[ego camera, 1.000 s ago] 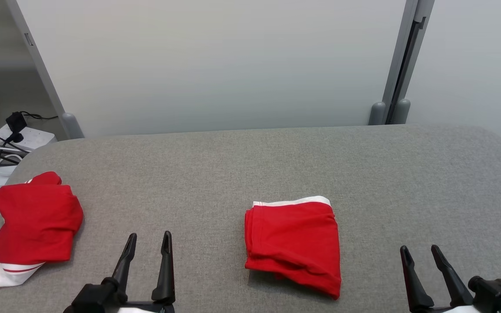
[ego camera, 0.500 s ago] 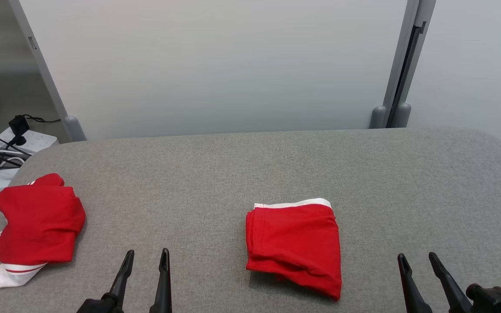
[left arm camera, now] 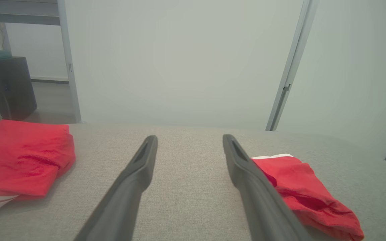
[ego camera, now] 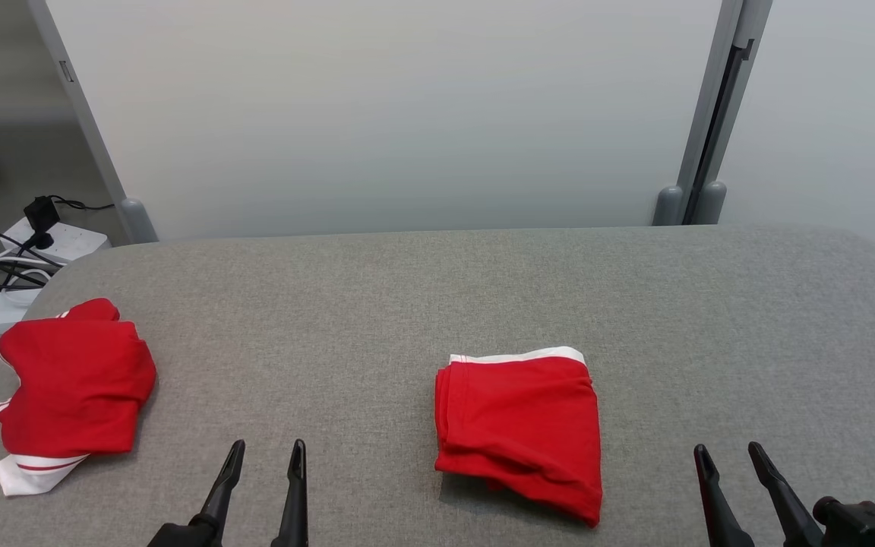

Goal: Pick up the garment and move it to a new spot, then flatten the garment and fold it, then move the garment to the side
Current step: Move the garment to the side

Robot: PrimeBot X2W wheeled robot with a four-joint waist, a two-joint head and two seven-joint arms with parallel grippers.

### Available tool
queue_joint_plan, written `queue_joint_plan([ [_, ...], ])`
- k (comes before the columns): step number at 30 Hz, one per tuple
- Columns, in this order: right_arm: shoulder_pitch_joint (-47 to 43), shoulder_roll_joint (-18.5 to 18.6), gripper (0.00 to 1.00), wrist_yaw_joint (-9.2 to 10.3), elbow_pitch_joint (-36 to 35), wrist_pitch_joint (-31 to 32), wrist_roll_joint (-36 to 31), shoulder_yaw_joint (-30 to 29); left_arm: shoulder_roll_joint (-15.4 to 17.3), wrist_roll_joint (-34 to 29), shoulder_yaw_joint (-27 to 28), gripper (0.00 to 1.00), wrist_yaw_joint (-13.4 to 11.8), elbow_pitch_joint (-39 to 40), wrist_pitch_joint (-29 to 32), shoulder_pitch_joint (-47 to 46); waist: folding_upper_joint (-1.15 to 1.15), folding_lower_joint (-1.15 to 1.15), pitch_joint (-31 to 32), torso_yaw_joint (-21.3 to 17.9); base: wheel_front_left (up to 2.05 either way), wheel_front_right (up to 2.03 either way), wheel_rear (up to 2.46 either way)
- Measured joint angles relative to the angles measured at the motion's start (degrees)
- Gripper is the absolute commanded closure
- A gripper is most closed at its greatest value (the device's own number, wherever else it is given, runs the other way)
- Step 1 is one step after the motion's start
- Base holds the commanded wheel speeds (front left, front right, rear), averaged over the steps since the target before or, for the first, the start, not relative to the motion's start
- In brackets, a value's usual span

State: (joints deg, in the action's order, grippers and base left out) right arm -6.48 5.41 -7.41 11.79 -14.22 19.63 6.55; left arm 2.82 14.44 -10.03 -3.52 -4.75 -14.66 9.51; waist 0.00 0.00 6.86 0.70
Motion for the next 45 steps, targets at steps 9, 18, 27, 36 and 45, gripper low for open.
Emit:
queue_joint_plan([
  [9, 0.0, -0.1, 0.0, 0.0, 3.8, 0.0, 1.9, 1.1, 0.0, 0.3, 0.0, 0.0, 0.0, -0.5, 0.0, -0.1, 0.0, 0.0, -0.3, 1.2, 0.0, 0.0, 0.0],
  [18, 8.3, 0.0, 0.0, 0.0, 16.3, 0.0, 15.7, 6.0, 0.0, 1.2, -1.2, 0.0, -0.1, -0.5, 0.0, -0.7, 0.0, 0.0, -2.0, 3.5, 0.0, 0.0, 0.0],
  [27, 19.9, 3.8, 0.0, 0.0, 27.5, 4.6, 29.5, 13.7, 0.1, 1.2, -3.5, 0.0, 0.0, -0.7, 0.0, -3.0, 0.0, 0.0, -4.0, 6.9, 0.0, 0.0, 0.0],
  [36, 25.9, 6.3, 0.0, 0.0, 34.5, 10.0, 38.3, 17.7, 0.1, 1.2, -5.3, 0.0, 0.0, -1.4, 0.0, -4.2, 0.0, 0.0, -6.1, 9.4, 0.0, 0.0, 0.0],
  [45, 28.0, 6.7, 0.0, 0.0, 39.1, 12.8, 47.1, 20.5, 0.1, 0.2, -5.7, 0.0, 0.7, -2.3, 0.0, -5.5, 0.0, 0.0, -7.0, 11.3, 0.0, 0.0, 0.0],
])
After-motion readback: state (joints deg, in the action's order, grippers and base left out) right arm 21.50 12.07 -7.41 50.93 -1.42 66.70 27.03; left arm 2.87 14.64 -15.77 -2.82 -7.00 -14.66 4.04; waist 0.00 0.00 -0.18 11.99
